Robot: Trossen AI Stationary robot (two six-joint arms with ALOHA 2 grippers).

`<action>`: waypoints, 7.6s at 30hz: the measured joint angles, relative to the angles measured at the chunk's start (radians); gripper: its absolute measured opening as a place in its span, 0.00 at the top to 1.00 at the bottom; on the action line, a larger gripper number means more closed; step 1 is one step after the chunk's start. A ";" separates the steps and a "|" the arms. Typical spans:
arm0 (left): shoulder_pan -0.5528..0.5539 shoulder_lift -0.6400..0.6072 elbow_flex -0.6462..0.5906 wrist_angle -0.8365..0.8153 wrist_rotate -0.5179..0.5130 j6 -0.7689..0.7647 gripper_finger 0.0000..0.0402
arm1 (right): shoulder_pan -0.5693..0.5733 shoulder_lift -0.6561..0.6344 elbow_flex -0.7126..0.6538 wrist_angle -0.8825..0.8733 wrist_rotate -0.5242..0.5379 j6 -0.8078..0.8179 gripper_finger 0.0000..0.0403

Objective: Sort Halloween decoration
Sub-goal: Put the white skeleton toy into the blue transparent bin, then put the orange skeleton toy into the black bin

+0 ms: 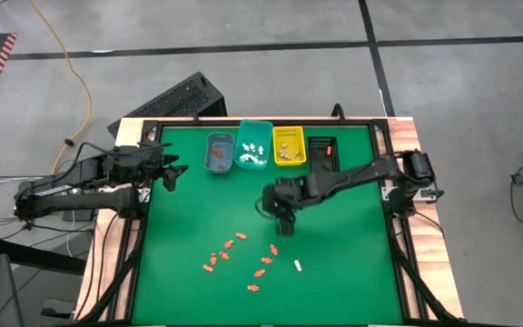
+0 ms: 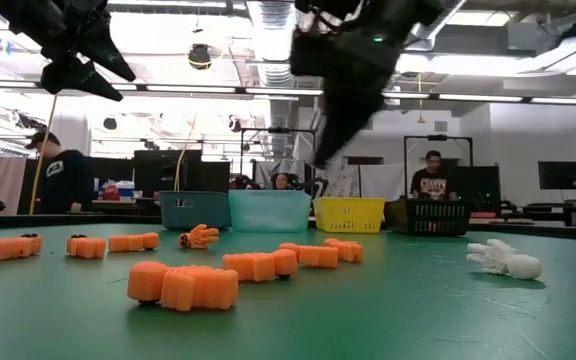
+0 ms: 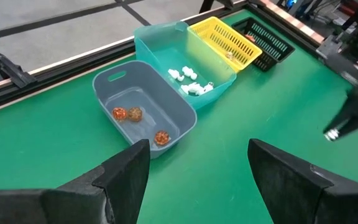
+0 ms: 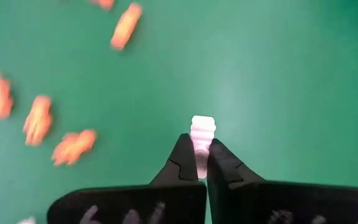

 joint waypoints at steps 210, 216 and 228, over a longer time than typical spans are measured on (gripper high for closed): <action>0.000 0.000 0.000 -0.015 -0.076 -0.077 0.35 | -0.003 0.196 0.318 -0.304 -0.039 0.512 0.66; 0.000 0.000 0.000 -0.015 -0.068 -0.088 0.35 | 0.098 0.196 0.317 -0.347 -0.038 0.650 0.66; 0.000 0.000 0.000 -0.016 -0.017 -0.125 0.35 | 0.198 0.196 0.253 -0.278 -0.031 0.806 0.50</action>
